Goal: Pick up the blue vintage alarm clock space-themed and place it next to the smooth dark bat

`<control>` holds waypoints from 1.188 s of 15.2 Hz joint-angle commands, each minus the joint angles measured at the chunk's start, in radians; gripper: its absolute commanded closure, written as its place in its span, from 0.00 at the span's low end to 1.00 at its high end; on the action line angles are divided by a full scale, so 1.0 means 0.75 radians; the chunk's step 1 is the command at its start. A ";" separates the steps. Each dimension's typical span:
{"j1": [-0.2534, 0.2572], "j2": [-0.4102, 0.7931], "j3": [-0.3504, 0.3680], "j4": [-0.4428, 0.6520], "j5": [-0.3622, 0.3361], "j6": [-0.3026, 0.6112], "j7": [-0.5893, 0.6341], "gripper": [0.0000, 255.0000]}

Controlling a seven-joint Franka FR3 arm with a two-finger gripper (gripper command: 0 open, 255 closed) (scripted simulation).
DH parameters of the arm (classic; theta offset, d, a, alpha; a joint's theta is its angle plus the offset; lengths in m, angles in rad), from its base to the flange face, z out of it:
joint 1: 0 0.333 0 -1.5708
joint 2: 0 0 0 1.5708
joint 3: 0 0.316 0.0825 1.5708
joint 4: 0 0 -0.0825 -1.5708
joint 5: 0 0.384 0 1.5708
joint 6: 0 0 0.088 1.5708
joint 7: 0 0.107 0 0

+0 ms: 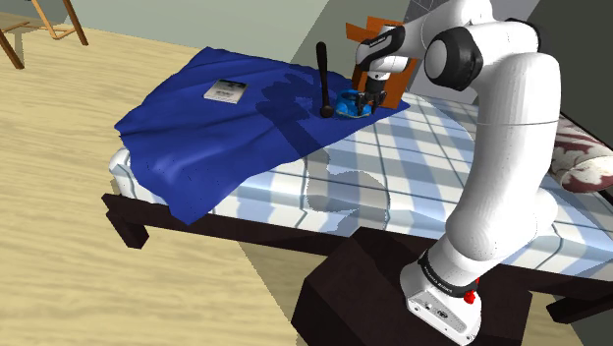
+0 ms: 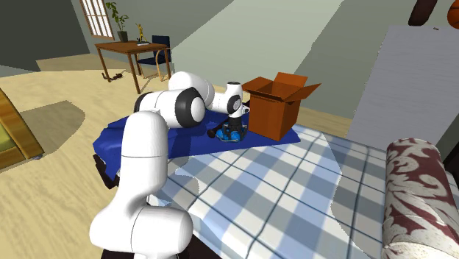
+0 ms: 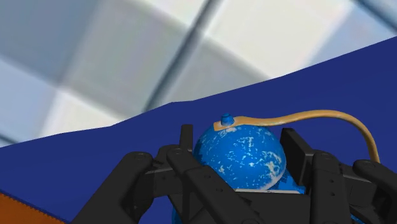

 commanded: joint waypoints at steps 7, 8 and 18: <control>0.003 0.000 0.003 -0.002 0.001 0.002 -0.002 0.00; 0.002 0.000 0.003 -0.002 0.001 0.002 -0.002 0.00; 0.014 -0.070 -0.013 0.067 -0.027 -0.133 0.018 0.00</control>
